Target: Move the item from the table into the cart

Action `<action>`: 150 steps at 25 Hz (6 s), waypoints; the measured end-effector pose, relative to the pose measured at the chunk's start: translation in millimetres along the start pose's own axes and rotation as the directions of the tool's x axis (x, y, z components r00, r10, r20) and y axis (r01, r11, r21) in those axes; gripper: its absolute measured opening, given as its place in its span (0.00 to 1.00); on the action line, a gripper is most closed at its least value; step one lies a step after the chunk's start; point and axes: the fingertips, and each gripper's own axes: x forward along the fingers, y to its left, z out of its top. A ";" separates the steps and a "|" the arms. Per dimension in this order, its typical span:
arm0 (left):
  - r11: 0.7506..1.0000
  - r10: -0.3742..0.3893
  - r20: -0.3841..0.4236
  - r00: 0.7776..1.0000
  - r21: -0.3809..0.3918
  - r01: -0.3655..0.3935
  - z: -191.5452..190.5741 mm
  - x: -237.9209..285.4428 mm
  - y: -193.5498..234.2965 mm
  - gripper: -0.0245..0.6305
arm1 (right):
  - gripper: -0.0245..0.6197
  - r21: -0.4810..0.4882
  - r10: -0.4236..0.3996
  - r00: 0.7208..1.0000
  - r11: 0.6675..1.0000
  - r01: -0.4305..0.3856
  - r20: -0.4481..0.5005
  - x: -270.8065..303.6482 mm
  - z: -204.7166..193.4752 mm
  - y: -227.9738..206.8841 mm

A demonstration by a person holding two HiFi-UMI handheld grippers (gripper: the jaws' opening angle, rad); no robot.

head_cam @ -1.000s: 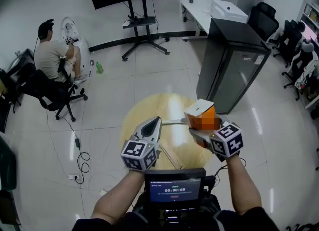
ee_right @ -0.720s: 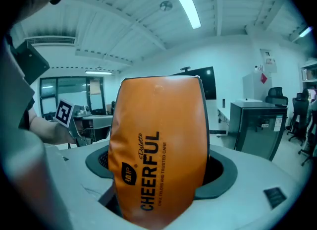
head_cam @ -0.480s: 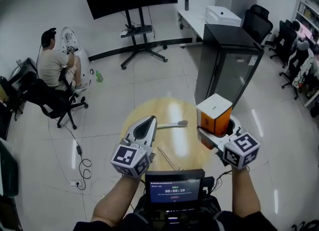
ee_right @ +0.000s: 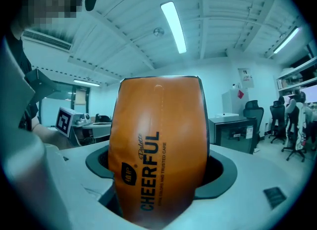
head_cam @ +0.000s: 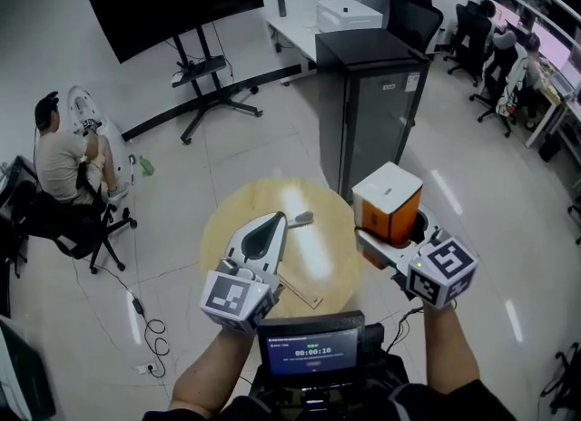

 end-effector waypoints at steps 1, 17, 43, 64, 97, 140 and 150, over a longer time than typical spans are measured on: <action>0.999 -0.031 0.000 1.000 0.007 0.031 1.3 1.2 -0.3 0.05 | 0.66 0.001 -0.032 0.999 0.999 0.032 0.005 -3.3 2.2 1.7; 0.792 -0.609 0.033 0.792 -0.011 0.610 6.8 7.5 -265.5 0.05 | 0.66 0.078 -0.627 0.778 0.778 0.623 0.042 -309.3 -32.1 23.7; -0.282 -0.954 0.083 -0.287 0.063 0.957 41.6 -234.3 -1200.4 0.05 | 0.66 0.205 -0.976 -0.217 -0.219 0.954 -0.033 -1175.5 -180.4 198.5; -0.809 -0.569 0.079 -0.818 0.125 0.575 67.3 -807.1 -1579.7 0.05 | 0.66 0.205 -0.642 -0.757 -0.762 0.614 -0.118 -1583.3 -280.8 684.9; -0.975 -0.098 0.074 -0.992 0.194 0.110 243.8 -1695.4 -1857.6 0.05 | 0.66 0.083 -0.282 -0.935 -0.959 0.270 -0.214 -2015.0 -251.8 1482.8; -0.982 0.072 -0.040 -0.997 0.174 -0.078 266.7 -2093.7 -2021.4 0.05 | 0.66 0.068 -0.460 -0.856 -0.886 0.458 -0.235 -2327.4 -252.0 1862.1; -0.927 0.319 -0.116 -0.941 0.170 -0.335 253.7 -2097.8 -2064.2 0.05 | 0.66 0.011 -0.475 -0.795 -0.861 0.509 -0.377 -2437.9 -268.4 1887.2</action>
